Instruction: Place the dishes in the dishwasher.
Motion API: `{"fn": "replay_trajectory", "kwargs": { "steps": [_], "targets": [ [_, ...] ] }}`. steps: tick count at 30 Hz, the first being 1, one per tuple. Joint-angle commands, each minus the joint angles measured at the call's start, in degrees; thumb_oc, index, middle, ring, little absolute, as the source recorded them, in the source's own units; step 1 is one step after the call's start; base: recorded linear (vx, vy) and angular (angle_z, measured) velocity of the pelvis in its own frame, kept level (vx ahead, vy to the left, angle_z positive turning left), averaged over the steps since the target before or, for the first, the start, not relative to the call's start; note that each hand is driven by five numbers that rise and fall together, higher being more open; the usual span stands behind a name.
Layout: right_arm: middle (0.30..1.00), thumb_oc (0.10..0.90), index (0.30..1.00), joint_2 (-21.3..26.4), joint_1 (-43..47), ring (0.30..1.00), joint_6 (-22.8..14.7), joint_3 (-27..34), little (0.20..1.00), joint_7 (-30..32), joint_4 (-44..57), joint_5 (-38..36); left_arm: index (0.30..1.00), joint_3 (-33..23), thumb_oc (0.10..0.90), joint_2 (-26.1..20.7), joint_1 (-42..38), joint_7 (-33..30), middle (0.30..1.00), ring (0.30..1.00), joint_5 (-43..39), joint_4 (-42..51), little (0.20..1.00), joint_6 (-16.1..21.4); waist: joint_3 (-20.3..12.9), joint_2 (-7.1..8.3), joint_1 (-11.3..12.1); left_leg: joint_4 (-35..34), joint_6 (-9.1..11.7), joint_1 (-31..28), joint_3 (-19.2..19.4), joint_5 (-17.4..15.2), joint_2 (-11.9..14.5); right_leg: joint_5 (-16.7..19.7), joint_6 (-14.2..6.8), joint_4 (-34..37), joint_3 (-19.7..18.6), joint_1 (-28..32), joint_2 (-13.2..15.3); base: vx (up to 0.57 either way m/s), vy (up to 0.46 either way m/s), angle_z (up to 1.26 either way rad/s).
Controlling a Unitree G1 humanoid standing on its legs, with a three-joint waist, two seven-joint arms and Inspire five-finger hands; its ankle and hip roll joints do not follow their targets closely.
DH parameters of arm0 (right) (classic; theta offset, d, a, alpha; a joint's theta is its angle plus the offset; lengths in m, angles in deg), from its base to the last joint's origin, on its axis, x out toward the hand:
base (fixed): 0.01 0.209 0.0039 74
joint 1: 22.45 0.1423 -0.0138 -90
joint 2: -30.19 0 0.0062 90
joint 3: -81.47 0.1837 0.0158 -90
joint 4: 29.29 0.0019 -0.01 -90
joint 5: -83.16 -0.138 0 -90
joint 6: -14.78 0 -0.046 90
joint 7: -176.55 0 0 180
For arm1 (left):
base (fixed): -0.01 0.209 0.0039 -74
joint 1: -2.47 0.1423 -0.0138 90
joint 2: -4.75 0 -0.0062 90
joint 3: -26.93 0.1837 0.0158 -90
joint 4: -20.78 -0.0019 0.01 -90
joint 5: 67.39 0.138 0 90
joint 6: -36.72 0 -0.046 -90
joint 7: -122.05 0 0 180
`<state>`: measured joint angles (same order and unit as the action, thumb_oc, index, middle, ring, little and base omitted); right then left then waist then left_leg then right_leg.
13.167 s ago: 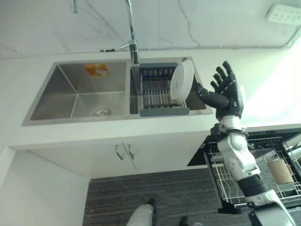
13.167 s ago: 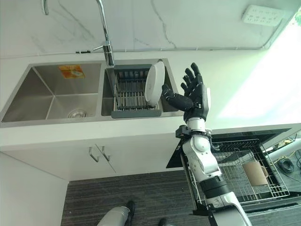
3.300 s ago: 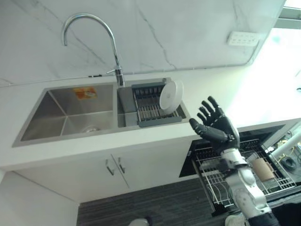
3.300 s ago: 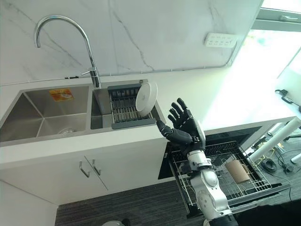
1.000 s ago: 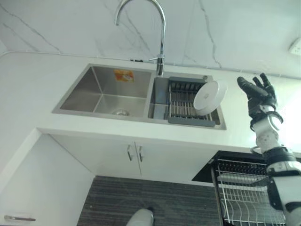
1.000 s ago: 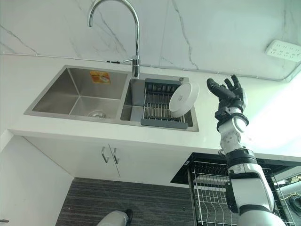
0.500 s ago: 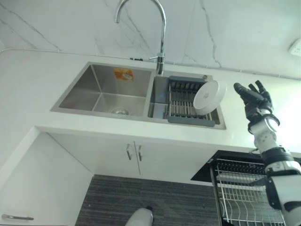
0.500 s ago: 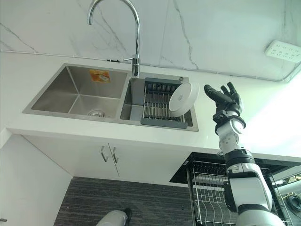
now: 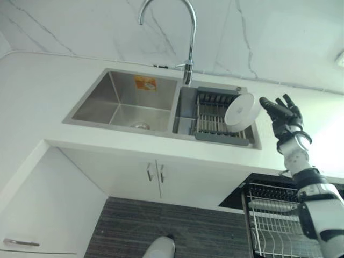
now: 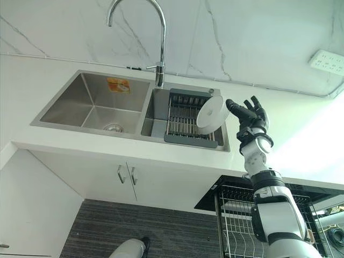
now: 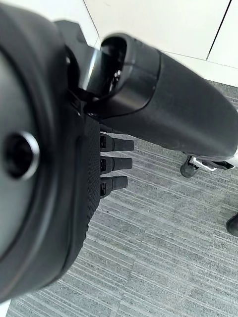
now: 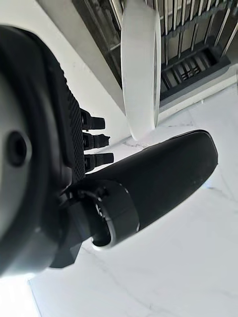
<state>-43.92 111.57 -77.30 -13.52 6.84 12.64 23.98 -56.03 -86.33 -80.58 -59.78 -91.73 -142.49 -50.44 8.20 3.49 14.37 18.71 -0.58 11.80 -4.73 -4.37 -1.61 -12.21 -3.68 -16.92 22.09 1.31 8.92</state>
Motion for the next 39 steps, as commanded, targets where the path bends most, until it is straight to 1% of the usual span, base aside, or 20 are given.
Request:
{"fn": "replay_trajectory", "kwargs": {
  "steps": [1,9,17,21,28,33,35,39],
  "targets": [
    [0.900,0.800,0.900,2.9,7.5,0.900,-4.2,-1.7,0.900,-1.2,1.7,1.4,0.900,2.8,0.800,-2.8,0.7,-0.1,0.900,0.900,0.7,-1.2,0.900,0.8,-3.5,-0.97,0.6,-1.5,4.7,-1.4,1.2,-0.6,4.0,3.1,-1.2,-0.3,-1.5,-1.0,1.7,0.00,0.000,0.00],
    [0.900,0.800,0.900,2.2,7.4,0.900,-3.2,-1.4,0.900,2.4,1.0,1.3,0.900,3.3,0.800,-2.9,1.0,-0.6,0.900,0.900,0.6,-1.0,0.900,1.0,-3.1,-0.86,0.8,-1.5,4.6,-1.4,1.4,-0.7,3.9,3.2,-1.3,-0.3,-1.5,-1.0,1.8,0.00,0.000,0.00],
    [0.900,0.800,0.900,1.2,7.4,0.900,-2.1,-1.9,0.900,2.9,0.2,1.2,0.900,3.5,0.800,-2.6,1.1,-0.9,0.900,0.900,0.4,-1.0,0.900,1.2,-2.5,-0.59,1.1,-1.5,4.5,-1.1,1.2,-0.7,3.8,3.3,-1.3,-0.3,-1.7,-1.4,1.9,0.01,0.003,0.00],
    [0.900,0.800,0.900,0.6,7.0,0.900,-1.4,-1.7,0.900,2.6,0.6,0.8,0.900,3.8,0.800,-2.7,1.2,-0.7,0.900,0.900,0.5,-0.7,0.900,1.2,-1.7,-0.13,1.5,-1.5,4.3,-0.8,0.5,-0.7,3.5,3.4,-1.4,-0.3,-1.8,-1.7,2.0,0.02,0.016,0.00],
    [0.900,0.800,0.900,0.6,6.2,0.900,-1.0,-1.6,0.900,2.0,2.5,-0.4,0.900,3.5,0.800,-4.0,0.8,-0.3,0.900,0.900,0.1,0.7,0.900,1.5,0.0,1.28,1.9,-1.5,4.2,0.6,0.6,-0.6,3.8,3.8,-1.5,-0.3,-2.0,-2.9,1.8,-0.01,-0.005,-0.01],
    [0.900,0.800,0.900,0.3,5.6,0.900,-1.5,-2.1,0.900,2.2,3.4,-0.8,0.900,3.2,0.800,-5.2,0.1,-0.6,0.900,0.900,-1.0,2.1,0.900,0.8,1.1,2.18,1.9,-1.5,4.0,1.5,0.6,-0.6,4.1,4.3,-1.7,-0.3,-2.6,-4.0,1.4,-0.04,-0.033,-0.04],
    [0.900,0.800,0.900,0.4,5.7,0.900,-1.3,-2.2,0.900,2.5,3.3,0.5,0.900,3.0,0.800,-5.4,0.0,-0.7,0.900,0.900,-1.2,2.4,0.900,0.7,1.4,2.30,1.9,-1.5,3.9,1.6,0.6,-0.6,4.1,4.4,-1.8,-0.3,-2.7,-4.2,1.3,0.00,-0.006,-0.02],
    [0.900,0.800,0.900,0.8,6.3,0.900,-1.3,-2.4,0.900,2.4,2.8,0.5,0.900,2.9,0.800,-5.9,-0.1,-0.7,0.900,0.900,-1.2,2.9,0.900,0.4,1.9,2.35,2.1,-1.5,3.9,1.9,0.6,-0.5,4.1,4.6,-1.8,-0.3,-2.9,-4.5,1.2,0.00,0.000,0.00]
  ]
}}
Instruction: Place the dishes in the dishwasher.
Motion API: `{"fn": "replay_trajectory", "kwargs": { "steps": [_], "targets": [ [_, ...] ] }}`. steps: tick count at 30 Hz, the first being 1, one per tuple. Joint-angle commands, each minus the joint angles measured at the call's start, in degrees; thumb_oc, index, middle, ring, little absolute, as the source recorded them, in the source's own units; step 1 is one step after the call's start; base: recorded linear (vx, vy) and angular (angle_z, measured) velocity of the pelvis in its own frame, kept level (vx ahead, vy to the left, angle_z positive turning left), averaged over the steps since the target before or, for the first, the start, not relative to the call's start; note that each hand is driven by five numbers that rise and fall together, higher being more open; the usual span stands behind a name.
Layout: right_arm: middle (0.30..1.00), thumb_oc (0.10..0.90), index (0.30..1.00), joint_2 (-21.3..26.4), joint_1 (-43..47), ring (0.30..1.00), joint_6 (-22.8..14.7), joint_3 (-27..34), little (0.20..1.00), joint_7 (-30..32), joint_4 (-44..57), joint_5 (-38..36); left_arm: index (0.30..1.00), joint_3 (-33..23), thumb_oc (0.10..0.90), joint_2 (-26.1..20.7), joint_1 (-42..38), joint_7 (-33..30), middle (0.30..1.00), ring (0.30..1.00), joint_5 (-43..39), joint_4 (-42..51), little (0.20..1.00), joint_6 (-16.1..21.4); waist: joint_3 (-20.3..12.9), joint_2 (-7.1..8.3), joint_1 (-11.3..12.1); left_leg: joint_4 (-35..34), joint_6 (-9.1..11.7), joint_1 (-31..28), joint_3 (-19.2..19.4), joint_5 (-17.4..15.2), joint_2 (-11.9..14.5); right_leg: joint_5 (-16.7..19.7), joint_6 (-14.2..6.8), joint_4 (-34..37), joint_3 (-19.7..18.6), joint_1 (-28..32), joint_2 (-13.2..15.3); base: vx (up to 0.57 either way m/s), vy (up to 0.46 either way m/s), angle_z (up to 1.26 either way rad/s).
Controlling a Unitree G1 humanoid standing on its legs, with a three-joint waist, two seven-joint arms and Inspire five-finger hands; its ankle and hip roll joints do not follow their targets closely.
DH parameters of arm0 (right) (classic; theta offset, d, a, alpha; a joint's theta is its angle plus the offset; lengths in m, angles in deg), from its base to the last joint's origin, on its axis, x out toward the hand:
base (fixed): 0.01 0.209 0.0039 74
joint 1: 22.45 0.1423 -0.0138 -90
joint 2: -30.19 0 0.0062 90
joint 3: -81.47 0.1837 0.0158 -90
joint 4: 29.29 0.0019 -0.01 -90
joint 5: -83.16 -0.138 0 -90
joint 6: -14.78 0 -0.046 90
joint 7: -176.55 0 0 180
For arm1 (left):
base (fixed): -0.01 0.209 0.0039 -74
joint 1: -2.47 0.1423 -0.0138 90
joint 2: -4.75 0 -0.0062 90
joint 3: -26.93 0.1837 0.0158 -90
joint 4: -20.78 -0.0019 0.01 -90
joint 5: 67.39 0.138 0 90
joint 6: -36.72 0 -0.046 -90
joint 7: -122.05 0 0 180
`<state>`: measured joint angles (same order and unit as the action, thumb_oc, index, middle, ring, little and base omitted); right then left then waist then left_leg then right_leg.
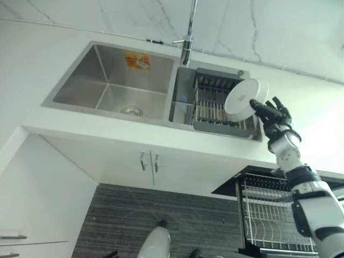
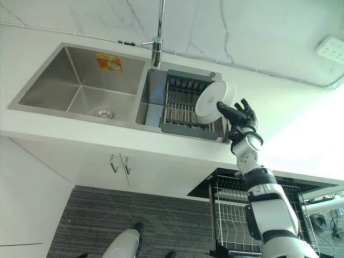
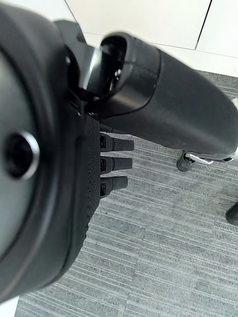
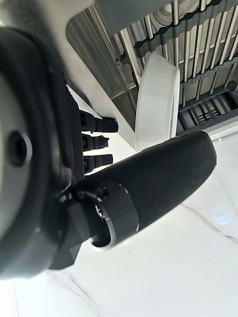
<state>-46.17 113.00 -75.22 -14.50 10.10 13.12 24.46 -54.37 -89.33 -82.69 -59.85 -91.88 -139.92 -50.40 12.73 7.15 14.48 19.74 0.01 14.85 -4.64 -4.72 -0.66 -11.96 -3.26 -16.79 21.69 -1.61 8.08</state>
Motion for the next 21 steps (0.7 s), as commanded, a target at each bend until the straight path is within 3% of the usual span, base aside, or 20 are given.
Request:
{"fn": "replay_trajectory", "kwargs": {
  "steps": [1,21],
  "targets": [
    [0.900,0.800,0.900,3.0,5.1,0.900,-3.5,-1.5,0.900,-0.8,2.2,0.0,0.900,1.3,0.800,-3.0,1.9,-0.7,0.900,0.900,-1.2,0.3,0.900,0.4,-2.5,-1.34,1.9,-2.6,3.2,-1.1,0.5,-0.2,3.2,4.3,-2.2,-0.4,-2.5,-1.7,2.1,-0.03,-0.005,-0.01],
    [0.900,0.800,0.900,1.6,5.9,0.900,-4.4,-1.9,0.900,0.7,3.9,0.9,0.900,0.9,0.800,-2.3,3.4,-0.6,0.900,0.900,-0.7,-0.2,0.900,1.7,-3.1,-1.45,2.0,-2.6,3.4,-2.2,1.1,-0.4,3.5,4.0,-2.2,-0.4,-3.0,-0.7,1.9,0.03,-0.008,-0.02]
  ]
}}
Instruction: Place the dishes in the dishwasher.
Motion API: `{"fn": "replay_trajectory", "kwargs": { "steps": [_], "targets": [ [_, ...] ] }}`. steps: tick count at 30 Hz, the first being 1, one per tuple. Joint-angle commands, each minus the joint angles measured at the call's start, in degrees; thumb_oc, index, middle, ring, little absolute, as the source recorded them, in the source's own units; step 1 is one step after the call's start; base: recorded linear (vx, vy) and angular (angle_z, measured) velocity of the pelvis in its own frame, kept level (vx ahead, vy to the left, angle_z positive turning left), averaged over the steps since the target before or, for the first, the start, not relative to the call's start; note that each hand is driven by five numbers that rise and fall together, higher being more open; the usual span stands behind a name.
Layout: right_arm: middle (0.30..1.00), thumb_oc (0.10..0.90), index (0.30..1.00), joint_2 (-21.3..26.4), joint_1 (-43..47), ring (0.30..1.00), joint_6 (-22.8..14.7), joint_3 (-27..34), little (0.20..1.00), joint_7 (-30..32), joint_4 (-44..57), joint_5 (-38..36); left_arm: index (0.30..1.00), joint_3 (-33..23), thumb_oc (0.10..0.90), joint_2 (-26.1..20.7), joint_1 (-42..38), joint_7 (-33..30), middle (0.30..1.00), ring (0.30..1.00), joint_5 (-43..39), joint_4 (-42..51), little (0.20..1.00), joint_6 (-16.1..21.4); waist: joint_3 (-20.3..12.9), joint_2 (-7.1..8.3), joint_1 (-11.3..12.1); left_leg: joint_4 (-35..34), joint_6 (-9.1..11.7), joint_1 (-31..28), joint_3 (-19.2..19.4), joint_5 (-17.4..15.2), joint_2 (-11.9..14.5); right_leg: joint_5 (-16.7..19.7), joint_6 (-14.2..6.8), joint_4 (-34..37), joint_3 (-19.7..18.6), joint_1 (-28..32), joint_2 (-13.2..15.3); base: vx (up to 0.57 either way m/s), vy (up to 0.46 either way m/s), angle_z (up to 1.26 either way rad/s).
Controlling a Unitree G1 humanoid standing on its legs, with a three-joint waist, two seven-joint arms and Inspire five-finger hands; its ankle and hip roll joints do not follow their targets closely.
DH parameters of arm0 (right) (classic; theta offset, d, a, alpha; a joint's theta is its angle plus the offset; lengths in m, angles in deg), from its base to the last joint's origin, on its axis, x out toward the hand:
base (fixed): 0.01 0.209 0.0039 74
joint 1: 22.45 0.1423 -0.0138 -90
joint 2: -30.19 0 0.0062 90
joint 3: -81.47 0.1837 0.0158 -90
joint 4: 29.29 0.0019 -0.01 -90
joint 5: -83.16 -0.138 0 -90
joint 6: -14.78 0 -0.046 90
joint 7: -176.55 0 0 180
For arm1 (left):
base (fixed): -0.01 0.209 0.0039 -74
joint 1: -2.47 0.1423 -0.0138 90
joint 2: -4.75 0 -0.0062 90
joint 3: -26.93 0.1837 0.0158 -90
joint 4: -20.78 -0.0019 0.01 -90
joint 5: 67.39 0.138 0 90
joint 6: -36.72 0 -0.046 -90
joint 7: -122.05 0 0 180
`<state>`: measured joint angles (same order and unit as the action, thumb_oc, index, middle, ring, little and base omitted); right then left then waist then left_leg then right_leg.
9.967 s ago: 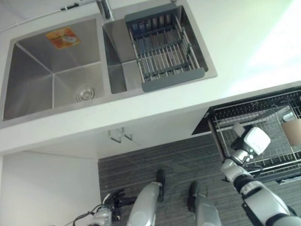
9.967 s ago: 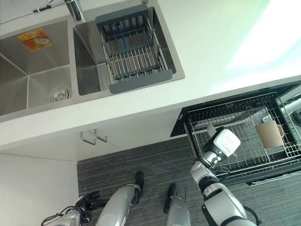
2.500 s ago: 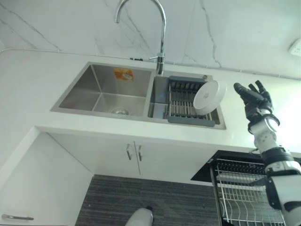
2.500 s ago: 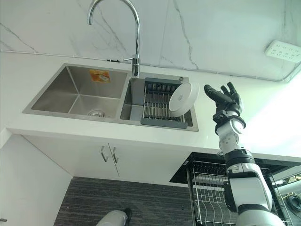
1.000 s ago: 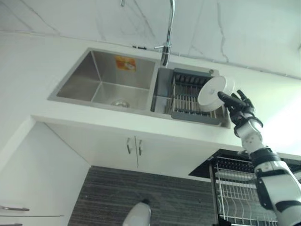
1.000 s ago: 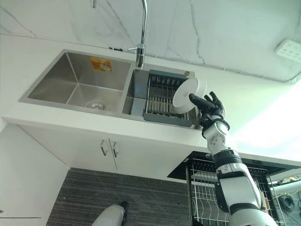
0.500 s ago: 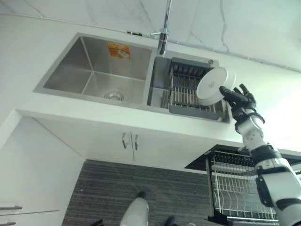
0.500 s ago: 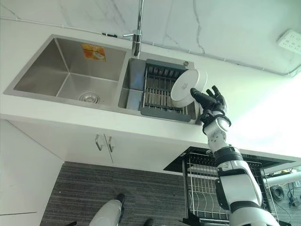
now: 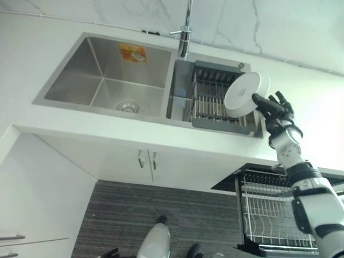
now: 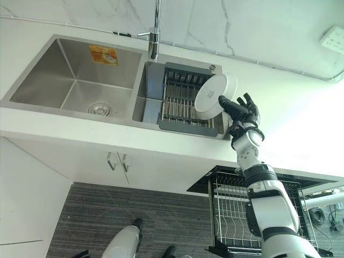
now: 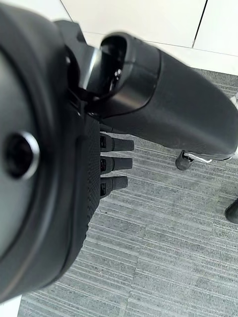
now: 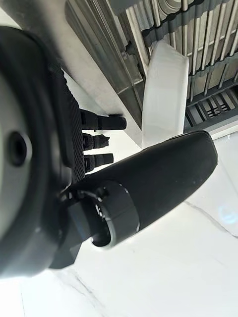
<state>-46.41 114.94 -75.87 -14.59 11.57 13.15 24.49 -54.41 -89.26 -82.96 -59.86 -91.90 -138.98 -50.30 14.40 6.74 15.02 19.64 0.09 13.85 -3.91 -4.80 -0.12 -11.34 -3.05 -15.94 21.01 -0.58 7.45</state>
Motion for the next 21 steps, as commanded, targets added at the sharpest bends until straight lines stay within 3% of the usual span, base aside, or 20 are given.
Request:
{"fn": "replay_trajectory", "kwargs": {
  "steps": [1,16,21],
  "targets": [
    [0.900,0.800,0.900,1.9,4.1,0.900,-3.5,-2.0,0.900,-0.8,4.0,0.9,0.900,0.8,0.800,-2.4,3.8,-0.5,0.900,0.900,-0.5,-1.2,0.900,1.6,-4.9,-1.11,1.5,-2.5,3.4,-1.3,0.3,-0.4,2.9,3.4,-2.4,-1.2,-2.4,-1.6,2.5,0.05,0.009,-0.02],
    [0.900,0.800,0.900,2.1,5.2,0.900,-2.8,-3.6,0.900,-1.9,4.5,2.3,0.900,0.5,0.800,-2.7,3.9,-0.3,0.900,0.900,-0.4,0.0,0.900,0.8,-4.9,-1.24,2.2,-2.5,3.3,-1.2,-0.9,-0.2,2.3,3.2,-2.4,-1.2,-2.0,-1.3,2.7,0.00,0.001,0.00],
    [0.900,0.800,0.900,1.1,4.8,0.900,-1.9,-3.0,0.900,-2.4,2.7,-0.4,0.900,0.5,0.800,-2.7,4.0,-0.4,0.900,0.900,-0.5,1.0,0.900,2.6,-4.8,-1.49,2.5,-2.5,3.4,-1.3,-0.9,-0.1,2.3,3.1,-2.3,-1.2,-1.6,-1.1,2.7,0.00,0.000,0.00]
  ]
}}
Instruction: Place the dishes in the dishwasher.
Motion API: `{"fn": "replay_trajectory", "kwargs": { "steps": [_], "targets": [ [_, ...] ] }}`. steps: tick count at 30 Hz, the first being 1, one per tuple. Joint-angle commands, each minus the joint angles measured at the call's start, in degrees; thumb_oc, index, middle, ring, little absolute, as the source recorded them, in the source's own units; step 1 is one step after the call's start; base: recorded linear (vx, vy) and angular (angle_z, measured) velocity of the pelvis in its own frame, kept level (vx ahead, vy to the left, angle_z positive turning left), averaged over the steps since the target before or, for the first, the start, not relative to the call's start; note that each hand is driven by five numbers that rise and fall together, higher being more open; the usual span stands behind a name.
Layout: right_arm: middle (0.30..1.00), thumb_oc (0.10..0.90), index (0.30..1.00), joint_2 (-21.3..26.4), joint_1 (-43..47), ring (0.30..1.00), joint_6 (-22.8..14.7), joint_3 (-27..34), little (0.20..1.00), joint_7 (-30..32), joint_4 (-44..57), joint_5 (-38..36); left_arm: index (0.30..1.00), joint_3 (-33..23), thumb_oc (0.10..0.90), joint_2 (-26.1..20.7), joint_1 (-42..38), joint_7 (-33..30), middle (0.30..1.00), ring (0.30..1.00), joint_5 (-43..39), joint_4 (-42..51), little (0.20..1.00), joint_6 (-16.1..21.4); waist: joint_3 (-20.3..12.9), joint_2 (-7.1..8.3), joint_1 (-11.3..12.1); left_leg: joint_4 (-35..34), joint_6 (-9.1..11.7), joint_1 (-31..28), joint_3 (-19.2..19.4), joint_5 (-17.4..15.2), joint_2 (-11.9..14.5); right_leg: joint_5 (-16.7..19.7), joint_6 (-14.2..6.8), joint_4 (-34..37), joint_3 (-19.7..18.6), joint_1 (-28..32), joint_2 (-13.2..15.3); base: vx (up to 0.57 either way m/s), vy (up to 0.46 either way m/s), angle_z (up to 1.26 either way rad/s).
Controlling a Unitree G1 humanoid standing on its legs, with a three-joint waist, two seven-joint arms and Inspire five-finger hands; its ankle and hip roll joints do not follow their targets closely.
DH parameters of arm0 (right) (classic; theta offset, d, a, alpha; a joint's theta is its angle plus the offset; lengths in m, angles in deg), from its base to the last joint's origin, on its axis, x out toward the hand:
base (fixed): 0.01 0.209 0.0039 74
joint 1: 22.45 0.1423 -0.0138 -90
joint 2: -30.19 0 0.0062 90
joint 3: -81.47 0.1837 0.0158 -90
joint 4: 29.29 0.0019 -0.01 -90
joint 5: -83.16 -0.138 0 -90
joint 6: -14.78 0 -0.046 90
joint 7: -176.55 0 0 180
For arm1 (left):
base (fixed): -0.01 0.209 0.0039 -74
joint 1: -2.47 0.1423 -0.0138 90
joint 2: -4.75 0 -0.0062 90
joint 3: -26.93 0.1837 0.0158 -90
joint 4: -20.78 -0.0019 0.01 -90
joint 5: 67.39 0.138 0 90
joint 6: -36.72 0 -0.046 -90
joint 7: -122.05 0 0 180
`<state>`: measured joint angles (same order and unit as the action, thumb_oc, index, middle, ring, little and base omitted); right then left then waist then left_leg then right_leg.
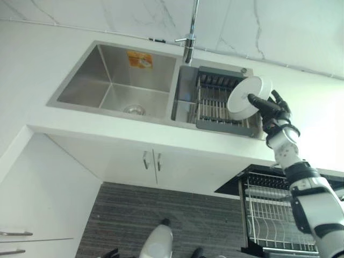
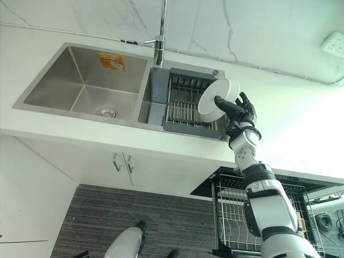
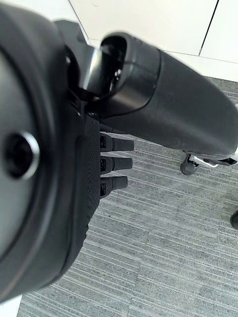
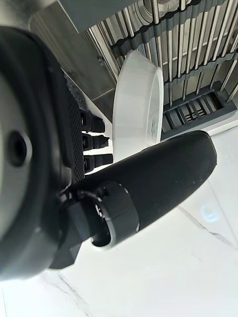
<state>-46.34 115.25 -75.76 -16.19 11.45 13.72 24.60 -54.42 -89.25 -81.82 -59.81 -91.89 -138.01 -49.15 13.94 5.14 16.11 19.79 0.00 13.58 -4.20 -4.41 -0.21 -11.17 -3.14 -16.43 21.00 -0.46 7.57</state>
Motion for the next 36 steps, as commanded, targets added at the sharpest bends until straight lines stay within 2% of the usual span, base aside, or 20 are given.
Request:
{"fn": "replay_trajectory", "kwargs": {
  "steps": [1,11,22,23,24,25,32,36],
  "targets": [
    [0.900,0.800,0.900,0.9,4.4,0.900,-2.0,-1.3,0.900,-2.6,2.0,-0.5,0.900,0.5,0.800,-2.7,2.9,-0.5,0.900,0.900,-0.5,0.2,0.900,1.5,-4.3,0.11,1.5,-2.6,3.5,-1.0,-0.7,-0.5,2.4,2.9,-2.2,-0.8,-1.5,-1.2,2.6,0.00,0.000,0.00],
    [0.900,0.800,0.900,0.3,4.9,0.900,-4.8,-2.1,0.900,-3.9,3.7,0.0,0.900,0.5,0.800,-3.0,2.9,0.0,0.900,0.900,-0.5,0.6,0.900,1.3,-3.9,-0.14,1.7,-2.6,3.4,-0.8,-1.1,-0.3,2.1,3.0,-2.2,-0.8,-1.5,-1.2,2.6,0.00,-0.001,0.01],
    [0.900,0.800,0.900,0.4,6.3,0.900,-3.4,-2.6,0.900,-2.4,4.4,0.7,0.900,0.8,0.800,-2.9,2.6,0.1,0.900,0.900,-0.4,1.5,0.900,0.4,-4.0,-0.40,1.7,-2.6,3.4,-0.9,-1.1,-0.4,2.0,2.9,-2.3,-0.8,-1.6,-1.2,2.8,0.00,0.000,0.00],
    [0.589,0.593,0.589,0.4,6.3,0.589,-3.3,-2.6,0.589,-2.1,4.1,1.1,0.900,0.8,0.800,-3.0,2.6,0.0,0.900,0.900,-0.4,1.5,0.900,0.3,-4.1,-0.40,1.7,-2.6,3.4,-0.9,-1.1,-0.4,2.1,2.9,-2.3,-0.8,-1.6,-1.2,2.8,0.00,0.000,0.00],
    [0.479,0.519,0.479,0.5,6.2,0.479,-3.2,-2.6,0.479,-1.9,3.8,1.5,0.900,0.8,0.800,-3.0,2.6,0.0,0.900,0.900,-0.4,1.4,0.900,0.3,-4.0,-0.39,1.7,-2.6,3.4,-0.9,-1.0,-0.4,2.1,2.9,-2.3,-0.8,-1.6,-1.2,2.8,0.00,0.000,0.00],
    [0.300,0.400,0.300,0.7,6.2,0.300,-3.2,-2.7,0.300,-0.8,3.2,3.0,0.900,0.9,0.800,-2.9,2.6,-0.2,0.900,0.900,-0.4,1.4,0.900,0.2,-4.1,-0.38,1.7,-2.6,3.4,-0.9,-1.1,-0.4,2.1,2.8,-2.2,-0.8,-1.5,-1.2,2.8,0.00,0.000,0.00],
    [0.300,0.400,0.300,0.8,6.5,0.300,-4.7,-2.9,0.300,3.5,0.6,8.9,0.900,0.9,0.800,-2.7,2.3,-0.3,0.900,0.900,-0.7,0.6,0.900,1.3,-3.6,-0.25,1.8,-2.6,3.4,-0.7,-1.0,-0.4,2.1,3.0,-2.2,-0.8,-1.6,-1.4,2.7,0.00,0.000,0.00],
    [0.300,0.400,0.300,0.8,7.0,0.300,-6.0,-3.5,0.300,4.8,0.5,11.1,0.900,1.2,0.800,-2.5,1.8,-0.4,0.900,0.900,-1.3,0.8,0.900,0.7,-3.3,-0.32,1.7,-2.6,3.4,-0.5,-1.0,-0.4,2.1,3.1,-2.2,-0.8,-1.7,-1.6,2.7,-0.02,0.000,0.01]
  ]
}}
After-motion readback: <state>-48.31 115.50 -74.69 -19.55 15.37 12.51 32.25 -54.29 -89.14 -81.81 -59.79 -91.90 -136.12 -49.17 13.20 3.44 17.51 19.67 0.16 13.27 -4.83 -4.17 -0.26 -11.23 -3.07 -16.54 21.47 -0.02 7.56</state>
